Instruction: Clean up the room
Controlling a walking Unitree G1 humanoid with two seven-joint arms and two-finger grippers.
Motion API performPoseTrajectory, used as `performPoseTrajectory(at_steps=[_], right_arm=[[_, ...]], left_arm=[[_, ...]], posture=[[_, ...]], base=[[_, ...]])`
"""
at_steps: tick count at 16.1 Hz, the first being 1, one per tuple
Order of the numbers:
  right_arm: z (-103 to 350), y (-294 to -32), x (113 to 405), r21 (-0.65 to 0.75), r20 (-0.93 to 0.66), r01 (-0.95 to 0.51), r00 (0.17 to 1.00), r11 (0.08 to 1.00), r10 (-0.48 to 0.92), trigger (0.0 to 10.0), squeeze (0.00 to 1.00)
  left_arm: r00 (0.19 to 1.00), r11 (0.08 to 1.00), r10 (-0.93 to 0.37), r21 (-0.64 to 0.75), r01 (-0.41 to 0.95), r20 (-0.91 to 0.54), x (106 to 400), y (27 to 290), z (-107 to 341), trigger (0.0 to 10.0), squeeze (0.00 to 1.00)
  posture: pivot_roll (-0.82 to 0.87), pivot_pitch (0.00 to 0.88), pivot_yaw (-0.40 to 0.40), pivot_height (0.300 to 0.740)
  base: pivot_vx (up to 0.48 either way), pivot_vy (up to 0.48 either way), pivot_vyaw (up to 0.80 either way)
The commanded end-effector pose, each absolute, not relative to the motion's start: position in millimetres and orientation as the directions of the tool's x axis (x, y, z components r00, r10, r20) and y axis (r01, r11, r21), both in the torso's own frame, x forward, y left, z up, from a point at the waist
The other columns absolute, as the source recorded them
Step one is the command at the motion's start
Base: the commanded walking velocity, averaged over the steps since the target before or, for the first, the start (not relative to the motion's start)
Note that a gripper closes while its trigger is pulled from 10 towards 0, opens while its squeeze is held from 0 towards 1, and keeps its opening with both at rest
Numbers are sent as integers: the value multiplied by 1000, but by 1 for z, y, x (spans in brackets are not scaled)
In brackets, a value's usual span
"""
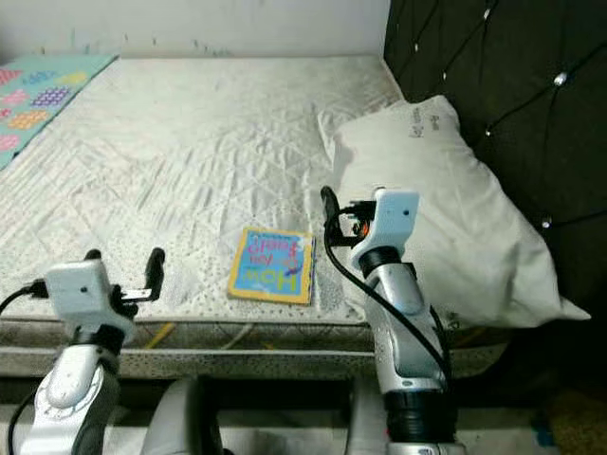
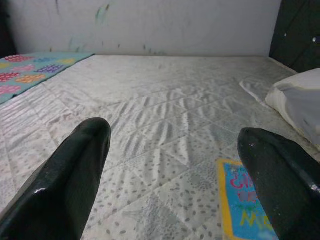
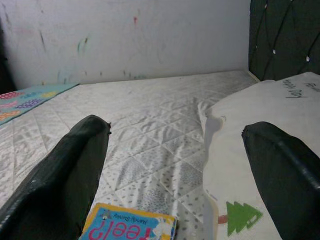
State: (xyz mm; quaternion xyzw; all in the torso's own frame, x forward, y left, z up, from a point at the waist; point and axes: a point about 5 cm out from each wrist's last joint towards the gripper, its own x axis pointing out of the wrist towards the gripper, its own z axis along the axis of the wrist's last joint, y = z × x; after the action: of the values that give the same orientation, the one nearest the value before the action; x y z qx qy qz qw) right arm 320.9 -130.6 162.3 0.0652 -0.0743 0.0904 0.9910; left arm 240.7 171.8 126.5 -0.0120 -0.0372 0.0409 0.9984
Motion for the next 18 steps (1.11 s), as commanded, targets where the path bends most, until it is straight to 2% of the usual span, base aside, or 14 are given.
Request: performPoseTrajectory(at_steps=[1, 9, 18], right_arm=[[166, -131, 323, 123, 178, -178, 972, 976, 155, 10000, 0], [162, -138, 327, 105, 179, -146, 976, 984, 126, 10000, 0], [155, -140, 331, 75, 154, -124, 982, 989, 111, 10000, 0]], left_arm=[[992, 995, 98, -27, -96, 81, 244, 173, 128, 10000, 0], [993, 996, 85, -40, -82, 81, 254, 170, 126, 10000, 0], [992, 998, 25, -64, -17, 125, 268, 161, 135, 10000, 0]], posture=[[-106, 0, 68, 652], [-122, 0, 77, 740], [-145, 0, 89, 740]], base=[[0, 0, 0], [0, 0, 0], [0, 0, 0]])
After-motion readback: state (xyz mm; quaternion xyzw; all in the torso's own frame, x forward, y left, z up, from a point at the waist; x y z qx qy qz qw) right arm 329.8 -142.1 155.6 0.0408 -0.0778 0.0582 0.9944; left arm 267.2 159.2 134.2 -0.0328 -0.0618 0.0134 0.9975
